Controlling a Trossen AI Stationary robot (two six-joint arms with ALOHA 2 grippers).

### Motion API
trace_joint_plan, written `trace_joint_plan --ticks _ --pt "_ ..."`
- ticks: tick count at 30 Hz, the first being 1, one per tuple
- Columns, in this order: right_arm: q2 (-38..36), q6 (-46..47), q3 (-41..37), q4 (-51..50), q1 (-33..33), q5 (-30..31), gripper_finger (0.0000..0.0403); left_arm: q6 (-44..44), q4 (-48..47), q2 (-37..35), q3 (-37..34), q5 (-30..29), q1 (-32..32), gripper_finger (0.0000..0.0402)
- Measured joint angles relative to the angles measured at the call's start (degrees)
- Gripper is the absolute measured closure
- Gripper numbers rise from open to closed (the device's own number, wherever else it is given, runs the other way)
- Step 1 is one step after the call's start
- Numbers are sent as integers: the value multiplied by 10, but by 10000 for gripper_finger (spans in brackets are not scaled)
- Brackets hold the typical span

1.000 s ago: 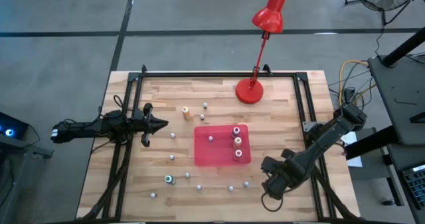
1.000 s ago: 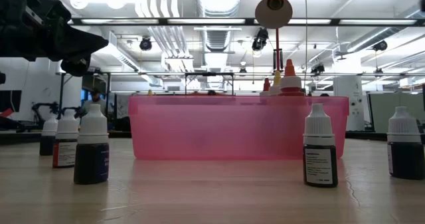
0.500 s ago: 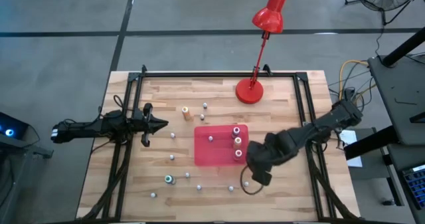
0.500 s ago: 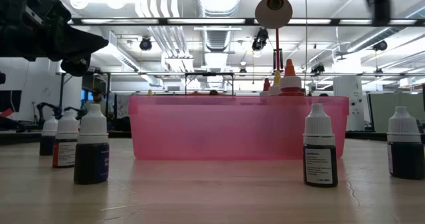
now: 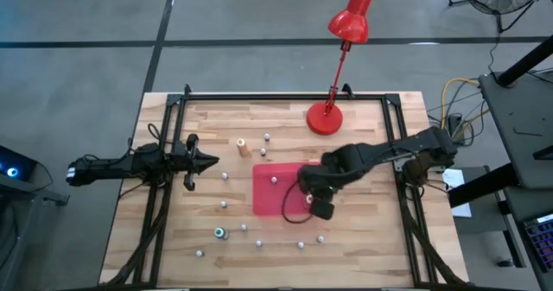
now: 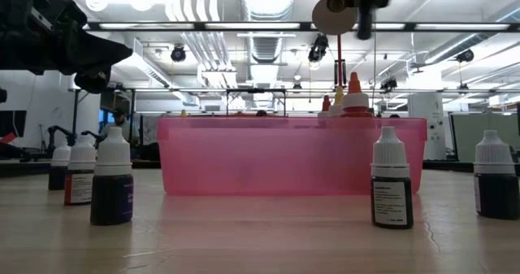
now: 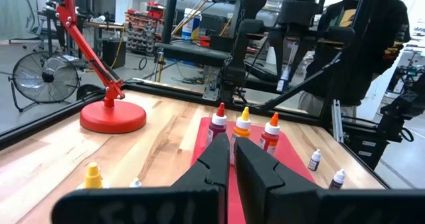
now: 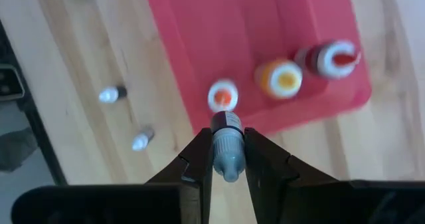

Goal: Pick & Place food coloring
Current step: Put the small red food coloring bottle into the red bin

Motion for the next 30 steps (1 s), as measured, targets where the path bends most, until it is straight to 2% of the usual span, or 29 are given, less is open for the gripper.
trace_joint_plan --ticks 18,30 --pt "214 -165 240 -44 -91 -3 344 0 0 0 0 0 0 402" --pt "297 -198 277 -57 -101 -24 344 0 -1 0 0 0 0 402"
